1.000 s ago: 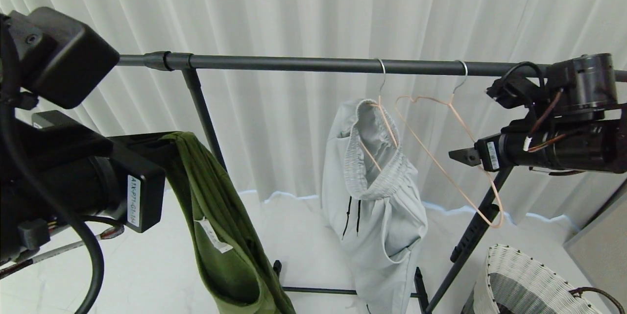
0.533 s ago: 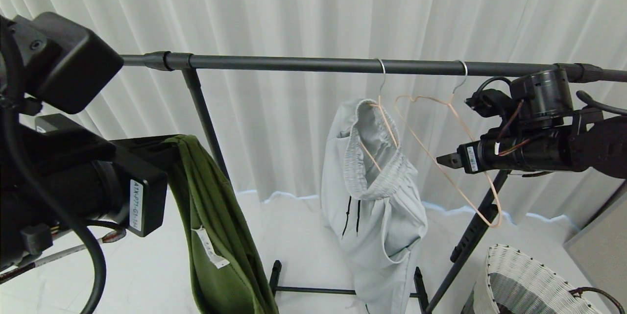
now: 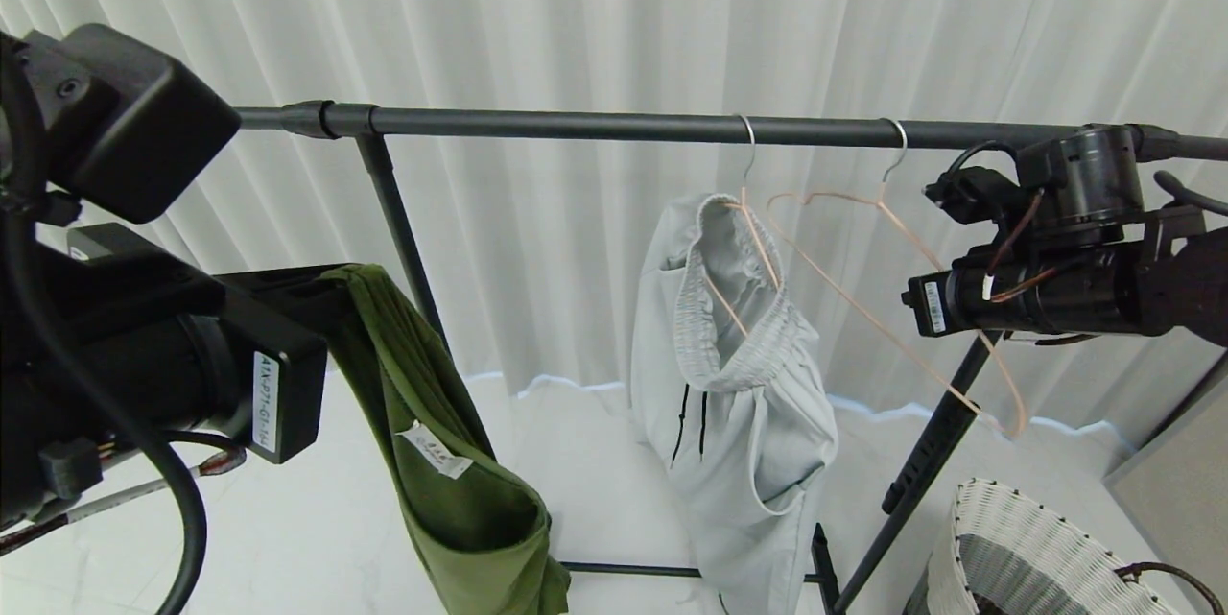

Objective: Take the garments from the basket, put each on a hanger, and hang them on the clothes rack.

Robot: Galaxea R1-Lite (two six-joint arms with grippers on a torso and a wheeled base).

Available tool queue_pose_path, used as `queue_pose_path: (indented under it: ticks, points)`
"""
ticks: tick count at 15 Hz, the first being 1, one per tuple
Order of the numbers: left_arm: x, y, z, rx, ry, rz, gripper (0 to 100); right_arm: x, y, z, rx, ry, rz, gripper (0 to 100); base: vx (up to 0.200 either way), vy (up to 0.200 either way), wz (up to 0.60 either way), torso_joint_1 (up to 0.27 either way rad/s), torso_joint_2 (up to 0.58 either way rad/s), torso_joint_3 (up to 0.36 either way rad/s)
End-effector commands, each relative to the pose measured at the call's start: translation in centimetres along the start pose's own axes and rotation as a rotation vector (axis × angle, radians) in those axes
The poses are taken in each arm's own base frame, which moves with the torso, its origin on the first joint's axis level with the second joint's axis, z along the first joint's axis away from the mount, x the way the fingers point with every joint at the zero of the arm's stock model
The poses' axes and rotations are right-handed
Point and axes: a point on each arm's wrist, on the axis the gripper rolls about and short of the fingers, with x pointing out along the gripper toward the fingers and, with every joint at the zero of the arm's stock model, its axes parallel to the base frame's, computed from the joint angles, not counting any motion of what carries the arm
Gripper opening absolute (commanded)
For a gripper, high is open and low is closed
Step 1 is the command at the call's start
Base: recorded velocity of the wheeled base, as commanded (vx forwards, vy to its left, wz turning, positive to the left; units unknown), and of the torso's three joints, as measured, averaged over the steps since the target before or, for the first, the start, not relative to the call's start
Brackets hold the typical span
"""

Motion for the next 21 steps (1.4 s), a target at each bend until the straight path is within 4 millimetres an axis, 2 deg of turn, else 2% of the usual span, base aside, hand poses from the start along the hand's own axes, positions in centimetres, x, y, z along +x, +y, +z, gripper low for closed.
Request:
queue_pose_path:
  ticks: [1,6,9,11,14,21]
  points:
    - [0.0,0.0,0.0,0.000,-0.001,-0.003,0,-1.5,-0.2,0.3,0.003,-0.031,-0.001,0,0.000,0.000,0.00,0.000,0.00,0.000]
    - [-0.1,-0.2,0.0,0.003,-0.005,-0.011,0,-4.5,-0.4,0.8,0.031,-0.098,0.000,0,0.000,0.000,0.00,0.000,0.00,0.000]
    - [-0.1,-0.2,-0.1,0.007,-0.001,-0.010,0,-6.6,-0.6,-0.2,0.031,-0.111,0.000,0,0.000,0.000,0.00,0.000,0.00,0.000]
    - [-0.1,-0.2,-0.2,0.019,0.005,-0.005,0,-8.8,-0.8,-1.7,0.025,-0.121,0.001,0,0.000,0.000,0.00,0.000,0.00,0.000]
    - [0.0,-0.3,-0.4,0.030,0.011,-0.006,0,-11.9,-0.8,-3.5,0.017,-0.152,0.019,0,-0.200,0.000,0.00,0.010,0.01,0.001]
    - [0.2,-0.4,-0.5,0.053,0.020,-0.009,0,-15.8,0.0,-8.5,-0.025,-0.164,0.113,0,-0.200,0.000,0.00,-0.005,0.00,0.004]
